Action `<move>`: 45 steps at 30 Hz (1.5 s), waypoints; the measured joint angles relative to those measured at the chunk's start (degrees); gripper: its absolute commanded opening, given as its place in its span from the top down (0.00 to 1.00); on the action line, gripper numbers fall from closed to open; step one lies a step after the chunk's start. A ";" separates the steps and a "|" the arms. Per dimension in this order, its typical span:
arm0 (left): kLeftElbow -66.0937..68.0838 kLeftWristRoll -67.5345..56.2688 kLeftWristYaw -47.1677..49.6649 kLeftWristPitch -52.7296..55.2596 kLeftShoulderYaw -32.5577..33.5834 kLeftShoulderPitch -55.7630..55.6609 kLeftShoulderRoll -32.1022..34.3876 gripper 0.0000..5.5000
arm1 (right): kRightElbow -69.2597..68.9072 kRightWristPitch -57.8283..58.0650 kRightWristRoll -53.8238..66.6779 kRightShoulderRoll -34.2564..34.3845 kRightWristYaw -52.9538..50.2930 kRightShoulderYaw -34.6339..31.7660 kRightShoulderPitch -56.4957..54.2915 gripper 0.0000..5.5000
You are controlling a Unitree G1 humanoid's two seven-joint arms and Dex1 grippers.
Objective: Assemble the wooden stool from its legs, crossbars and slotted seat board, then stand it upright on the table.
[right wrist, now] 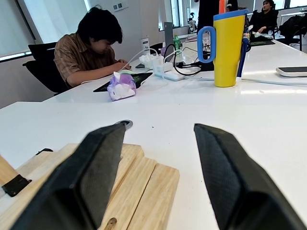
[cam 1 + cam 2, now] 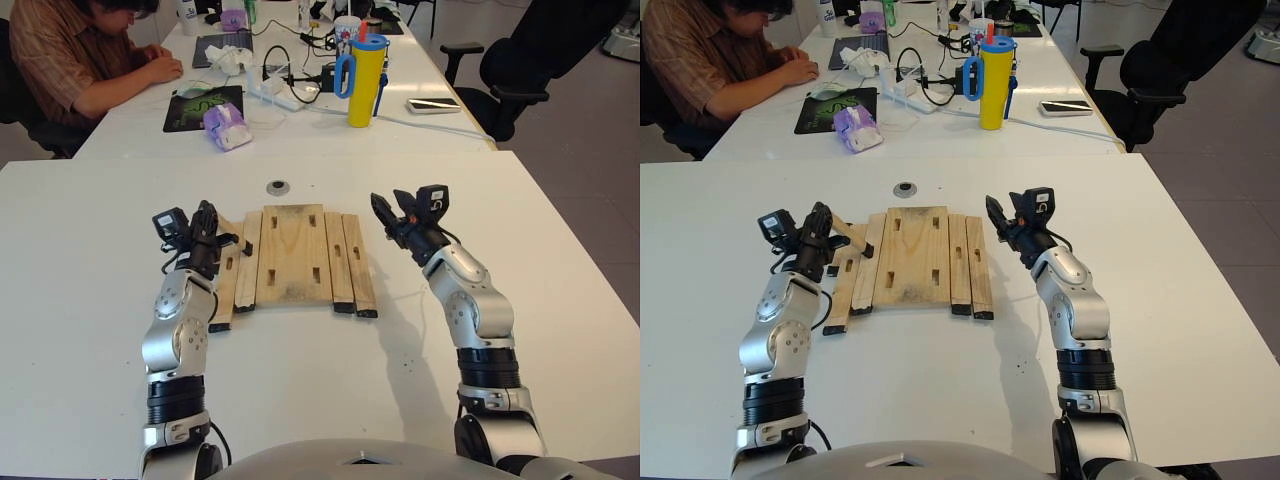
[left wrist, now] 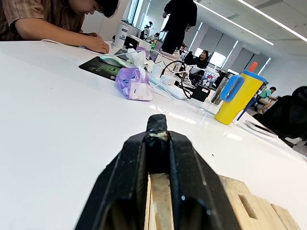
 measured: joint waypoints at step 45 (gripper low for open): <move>2.29 16.49 -3.20 -16.88 -8.55 5.41 1.54 0.53 | -0.50 1.46 -0.18 0.10 0.99 3.07 1.14 0.52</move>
